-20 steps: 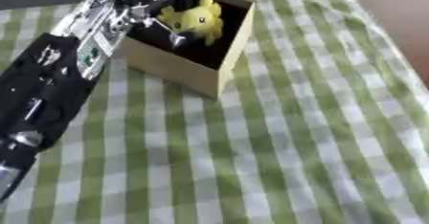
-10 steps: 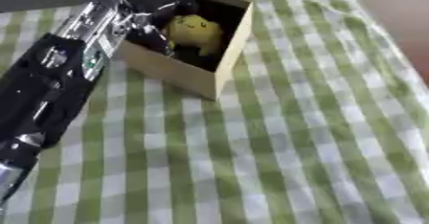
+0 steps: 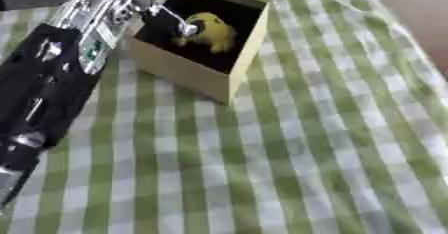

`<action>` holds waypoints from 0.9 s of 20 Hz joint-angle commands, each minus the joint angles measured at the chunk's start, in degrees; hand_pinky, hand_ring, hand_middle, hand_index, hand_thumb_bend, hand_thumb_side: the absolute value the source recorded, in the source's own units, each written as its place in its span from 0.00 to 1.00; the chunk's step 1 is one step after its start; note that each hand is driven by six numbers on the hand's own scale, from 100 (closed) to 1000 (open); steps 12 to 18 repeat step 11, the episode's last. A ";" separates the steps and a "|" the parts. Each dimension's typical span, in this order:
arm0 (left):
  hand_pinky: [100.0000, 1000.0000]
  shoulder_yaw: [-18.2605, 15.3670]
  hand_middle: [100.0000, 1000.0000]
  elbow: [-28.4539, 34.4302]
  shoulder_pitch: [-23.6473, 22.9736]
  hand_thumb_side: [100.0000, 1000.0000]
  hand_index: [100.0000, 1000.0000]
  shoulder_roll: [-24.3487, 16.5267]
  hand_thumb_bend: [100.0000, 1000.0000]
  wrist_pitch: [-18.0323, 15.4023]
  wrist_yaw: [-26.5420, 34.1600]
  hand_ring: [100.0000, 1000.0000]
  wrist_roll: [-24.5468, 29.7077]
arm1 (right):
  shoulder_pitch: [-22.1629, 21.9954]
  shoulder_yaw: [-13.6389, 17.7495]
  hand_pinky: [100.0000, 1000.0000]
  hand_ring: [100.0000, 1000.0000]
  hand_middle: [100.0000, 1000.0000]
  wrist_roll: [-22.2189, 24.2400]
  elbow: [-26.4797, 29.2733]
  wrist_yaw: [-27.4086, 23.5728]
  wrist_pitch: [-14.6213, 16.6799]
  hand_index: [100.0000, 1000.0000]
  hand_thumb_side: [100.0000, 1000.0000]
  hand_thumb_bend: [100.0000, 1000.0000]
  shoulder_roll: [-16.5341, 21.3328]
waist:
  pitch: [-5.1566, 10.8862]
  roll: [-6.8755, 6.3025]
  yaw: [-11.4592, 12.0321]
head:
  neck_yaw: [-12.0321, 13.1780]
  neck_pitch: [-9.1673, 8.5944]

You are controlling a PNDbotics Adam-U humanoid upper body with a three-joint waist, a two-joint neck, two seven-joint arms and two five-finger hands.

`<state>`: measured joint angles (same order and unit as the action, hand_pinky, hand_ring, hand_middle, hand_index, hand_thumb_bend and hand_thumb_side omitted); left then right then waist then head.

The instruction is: Pick up objects on the table and place them in the box.

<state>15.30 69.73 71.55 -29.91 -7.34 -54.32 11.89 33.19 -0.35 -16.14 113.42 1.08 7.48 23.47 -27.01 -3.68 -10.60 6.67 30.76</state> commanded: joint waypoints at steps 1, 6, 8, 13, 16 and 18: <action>0.55 -1.00 0.66 5.60 1.51 0.20 0.76 -2.57 0.36 2.41 5.61 0.65 -0.78 | 0.15 0.52 0.73 0.64 0.59 -0.16 1.17 0.10 -0.19 0.77 0.79 0.00 0.93 | 2.58 0.70 0.58 | -0.01 1.27; 0.54 -1.62 0.63 14.93 0.20 0.18 0.72 -4.73 0.31 6.81 14.51 0.62 -2.58 | -0.42 0.66 0.73 0.64 0.60 -0.26 1.17 0.41 -0.24 0.77 0.79 0.00 1.00 | 3.99 1.36 2.59 | -0.42 2.64; 0.54 -2.02 0.62 19.76 -1.47 0.19 0.72 -6.17 0.31 8.83 19.23 0.62 -3.74 | -0.35 0.69 0.73 0.65 0.60 -0.33 1.17 0.55 -0.19 0.77 0.78 0.00 1.14 | 4.51 1.66 3.57 | -0.86 3.39; 0.55 -2.88 0.62 27.89 -5.25 0.19 0.71 -8.77 0.27 11.66 26.22 0.61 -5.55 | 0.00 0.68 0.73 0.65 0.60 -0.42 1.17 0.82 -0.01 0.77 0.77 0.00 1.63 | 5.16 2.11 4.98 | -1.62 4.38; 0.55 -2.88 0.62 27.89 -5.25 0.19 0.71 -8.77 0.27 11.66 26.22 0.61 -5.55 | 0.00 0.68 0.73 0.65 0.60 -0.42 1.17 0.82 -0.01 0.77 0.77 0.00 1.63 | 5.16 2.11 4.98 | -1.62 4.38; 0.55 -2.88 0.62 27.89 -5.25 0.19 0.71 -8.77 0.27 11.66 26.22 0.61 -5.55 | 0.00 0.68 0.73 0.65 0.60 -0.42 1.17 0.82 -0.01 0.77 0.77 0.00 1.63 | 5.16 2.11 4.98 | -1.62 4.38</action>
